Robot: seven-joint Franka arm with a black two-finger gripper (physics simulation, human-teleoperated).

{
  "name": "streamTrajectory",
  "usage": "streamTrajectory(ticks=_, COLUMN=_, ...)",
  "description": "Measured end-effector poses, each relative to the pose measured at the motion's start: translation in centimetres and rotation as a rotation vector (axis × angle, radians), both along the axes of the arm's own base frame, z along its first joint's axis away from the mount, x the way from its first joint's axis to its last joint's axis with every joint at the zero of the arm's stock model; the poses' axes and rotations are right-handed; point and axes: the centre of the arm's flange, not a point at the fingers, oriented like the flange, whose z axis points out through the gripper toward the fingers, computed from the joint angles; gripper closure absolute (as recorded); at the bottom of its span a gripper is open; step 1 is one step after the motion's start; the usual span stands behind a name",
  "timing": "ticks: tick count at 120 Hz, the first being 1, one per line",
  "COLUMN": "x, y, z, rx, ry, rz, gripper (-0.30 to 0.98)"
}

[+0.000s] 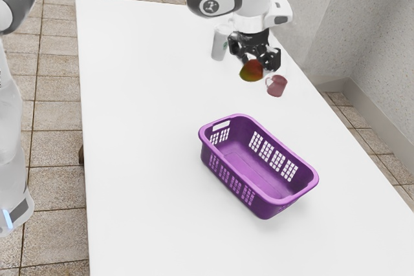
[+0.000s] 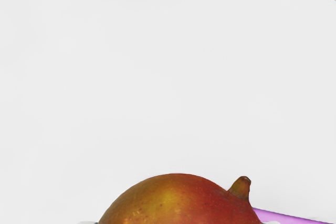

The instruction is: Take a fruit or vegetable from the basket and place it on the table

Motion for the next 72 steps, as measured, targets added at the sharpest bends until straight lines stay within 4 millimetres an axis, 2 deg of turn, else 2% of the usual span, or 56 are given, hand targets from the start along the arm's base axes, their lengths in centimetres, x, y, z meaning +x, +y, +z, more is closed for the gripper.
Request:
streamTrajectory(ticks=5, x=-0.4, y=5.2, z=-0.1, rx=0.006, ry=0.020, rz=0.095, gripper=0.38)
streamTrajectory(ticks=10, x=-0.9, y=8.2, z=-0.2, rx=0.009, ry=0.040, rz=0.149, gripper=0.38)
streamTrajectory(ticks=14, x=-1.1, y=9.1, z=-0.5, rx=0.010, ry=0.055, rz=0.165, gripper=0.38)
streamTrajectory(ticks=25, x=-1.4, y=10.1, z=-0.8, rx=0.012, ry=0.084, rz=0.177, gripper=0.38)
streamTrajectory(ticks=29, x=-1.8, y=11.1, z=-0.9, rx=0.009, ry=0.091, rz=0.193, gripper=0.28)
streamTrajectory(ticks=36, x=-2.5, y=13.3, z=-0.8, rx=0.003, ry=0.099, rz=0.226, gripper=0.19)
streamTrajectory(ticks=42, x=-2.8, y=14.0, z=-0.7, rx=0.001, ry=0.104, rz=0.234, gripper=0.13)
streamTrajectory(ticks=52, x=-3.2, y=13.5, z=0.1, rx=-0.005, ry=0.090, rz=0.224, gripper=0.07)
streamTrajectory(ticks=63, x=-3.6, y=7.2, z=1.9, rx=-0.122, ry=0.048, rz=0.258, gripper=0.04)
streamTrajectory(ticks=68, x=-4.6, y=4.0, z=3.5, rx=-0.190, ry=0.037, rz=0.302, gripper=0.03)
streamTrajectory(ticks=72, x=-5.8, y=2.3, z=4.6, rx=-0.233, ry=0.035, rz=0.348, gripper=0.02)
